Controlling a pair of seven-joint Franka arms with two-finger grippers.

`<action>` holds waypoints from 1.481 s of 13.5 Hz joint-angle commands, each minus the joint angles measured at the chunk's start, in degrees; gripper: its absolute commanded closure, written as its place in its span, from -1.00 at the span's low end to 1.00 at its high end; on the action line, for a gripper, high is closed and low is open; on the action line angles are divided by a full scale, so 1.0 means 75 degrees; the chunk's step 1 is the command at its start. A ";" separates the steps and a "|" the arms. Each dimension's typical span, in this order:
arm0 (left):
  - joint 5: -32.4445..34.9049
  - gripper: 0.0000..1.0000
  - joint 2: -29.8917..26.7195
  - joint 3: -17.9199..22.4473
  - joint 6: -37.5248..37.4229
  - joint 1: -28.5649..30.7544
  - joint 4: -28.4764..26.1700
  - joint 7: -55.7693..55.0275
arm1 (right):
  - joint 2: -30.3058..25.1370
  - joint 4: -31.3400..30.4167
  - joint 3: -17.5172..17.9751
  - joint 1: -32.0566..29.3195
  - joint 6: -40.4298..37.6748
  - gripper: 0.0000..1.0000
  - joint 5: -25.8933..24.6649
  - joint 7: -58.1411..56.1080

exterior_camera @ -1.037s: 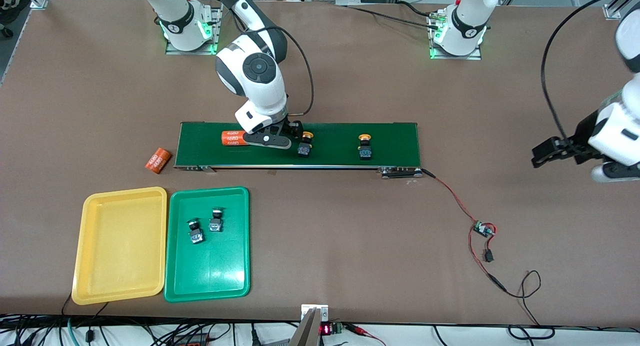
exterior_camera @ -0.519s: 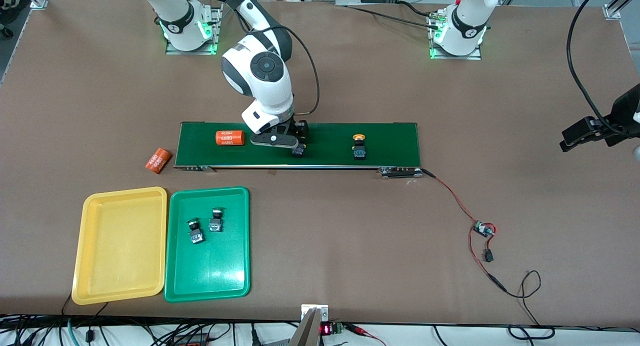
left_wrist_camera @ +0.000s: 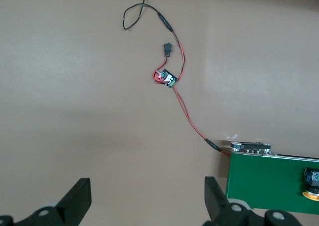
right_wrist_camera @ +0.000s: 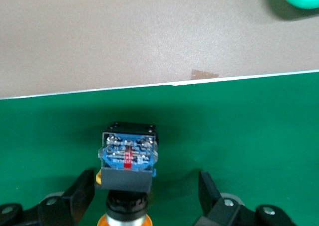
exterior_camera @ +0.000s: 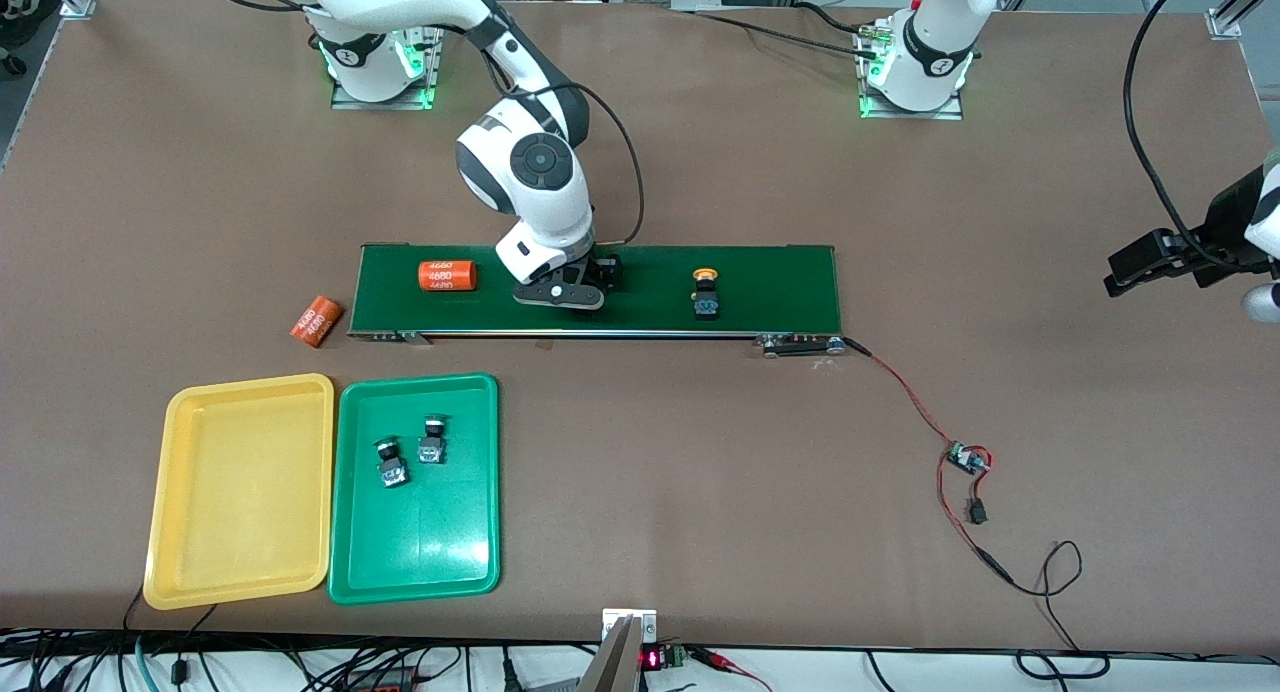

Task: Sort buttons by color to trays
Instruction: 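Carry the yellow button over the yellow tray with the right gripper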

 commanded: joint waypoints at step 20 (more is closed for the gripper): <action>-0.0106 -1.00 -0.0322 0.0017 -0.0397 0.0180 -0.0138 0.0983 | 0.0734 0.2474 -0.0139 -0.5255 -0.1270 0.94 -0.0098 -0.6723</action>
